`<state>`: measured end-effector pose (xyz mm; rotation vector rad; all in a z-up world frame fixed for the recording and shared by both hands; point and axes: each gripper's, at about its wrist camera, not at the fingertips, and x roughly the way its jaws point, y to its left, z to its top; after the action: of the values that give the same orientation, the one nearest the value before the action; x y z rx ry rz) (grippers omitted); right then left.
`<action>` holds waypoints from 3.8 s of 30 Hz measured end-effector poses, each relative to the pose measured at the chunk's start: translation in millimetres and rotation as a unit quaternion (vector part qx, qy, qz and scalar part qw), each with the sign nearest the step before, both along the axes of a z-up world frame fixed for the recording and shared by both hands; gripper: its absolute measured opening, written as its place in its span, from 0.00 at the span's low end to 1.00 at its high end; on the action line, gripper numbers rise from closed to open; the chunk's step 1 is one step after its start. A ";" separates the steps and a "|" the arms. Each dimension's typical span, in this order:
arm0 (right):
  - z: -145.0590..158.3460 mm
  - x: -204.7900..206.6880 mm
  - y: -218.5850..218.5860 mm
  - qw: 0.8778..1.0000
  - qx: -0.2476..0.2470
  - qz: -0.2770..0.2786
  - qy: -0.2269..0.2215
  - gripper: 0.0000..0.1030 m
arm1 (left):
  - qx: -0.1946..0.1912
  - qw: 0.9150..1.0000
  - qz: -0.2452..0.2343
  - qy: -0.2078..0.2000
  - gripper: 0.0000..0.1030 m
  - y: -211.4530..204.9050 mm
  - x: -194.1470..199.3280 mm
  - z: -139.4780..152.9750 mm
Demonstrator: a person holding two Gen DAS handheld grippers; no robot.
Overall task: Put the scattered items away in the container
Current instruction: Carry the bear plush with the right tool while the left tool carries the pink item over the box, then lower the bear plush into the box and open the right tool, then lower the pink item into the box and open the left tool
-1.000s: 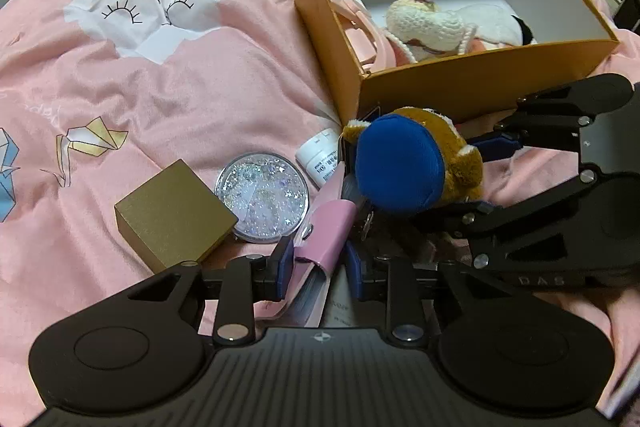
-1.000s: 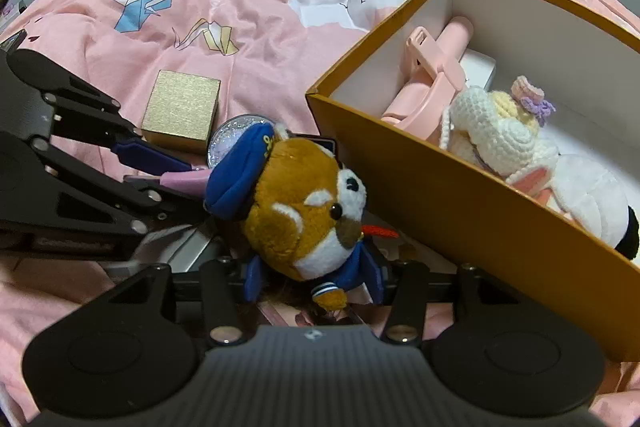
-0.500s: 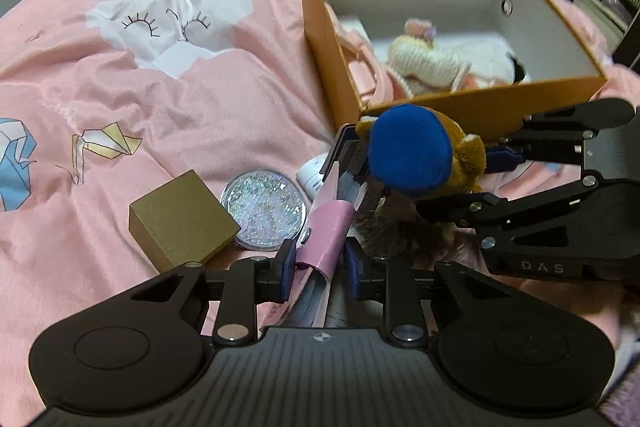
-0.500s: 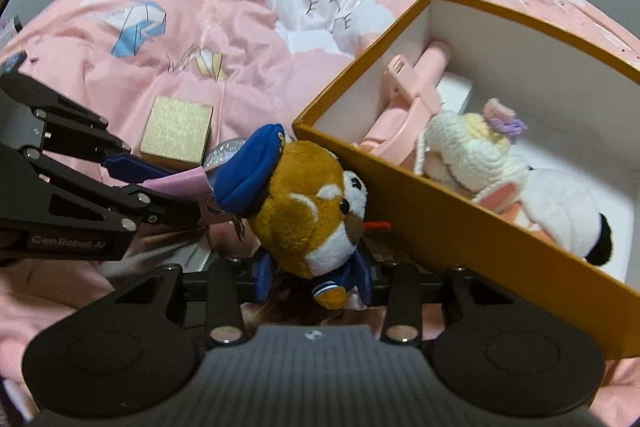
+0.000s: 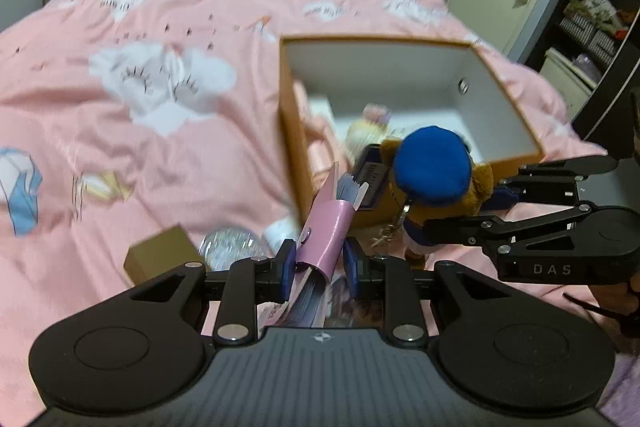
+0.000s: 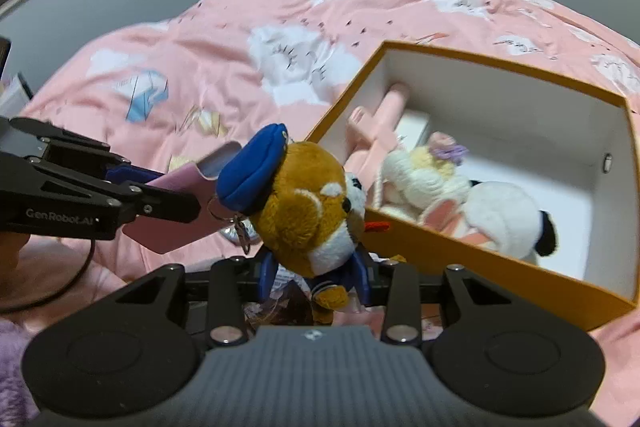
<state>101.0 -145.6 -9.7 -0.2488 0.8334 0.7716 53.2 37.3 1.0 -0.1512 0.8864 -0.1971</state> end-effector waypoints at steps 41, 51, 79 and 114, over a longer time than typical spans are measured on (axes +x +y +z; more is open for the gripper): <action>10.2 131.6 -73.4 0.953 -0.104 -0.267 0.098 0.62 | -0.038 0.997 -0.032 -0.066 0.28 -30.1 66.7 24.7; 15.6 147.6 -59.4 0.966 -0.116 -0.230 0.030 0.31 | -0.033 0.996 -0.040 -0.071 0.29 -37.5 69.6 25.9; 5.3 139.7 -61.4 0.974 -0.089 -0.202 -0.044 0.28 | 0.195 0.949 -0.205 -0.142 0.29 -116.6 138.9 -8.4; -14.8 152.0 -64.1 0.980 -0.061 -0.188 -0.027 0.34 | 0.201 0.917 -0.340 -0.052 0.35 -140.4 206.4 -68.0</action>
<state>253.0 -209.7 -24.5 -0.2122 0.8453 0.3579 259.6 -103.1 -67.0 0.5605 0.8281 -0.6581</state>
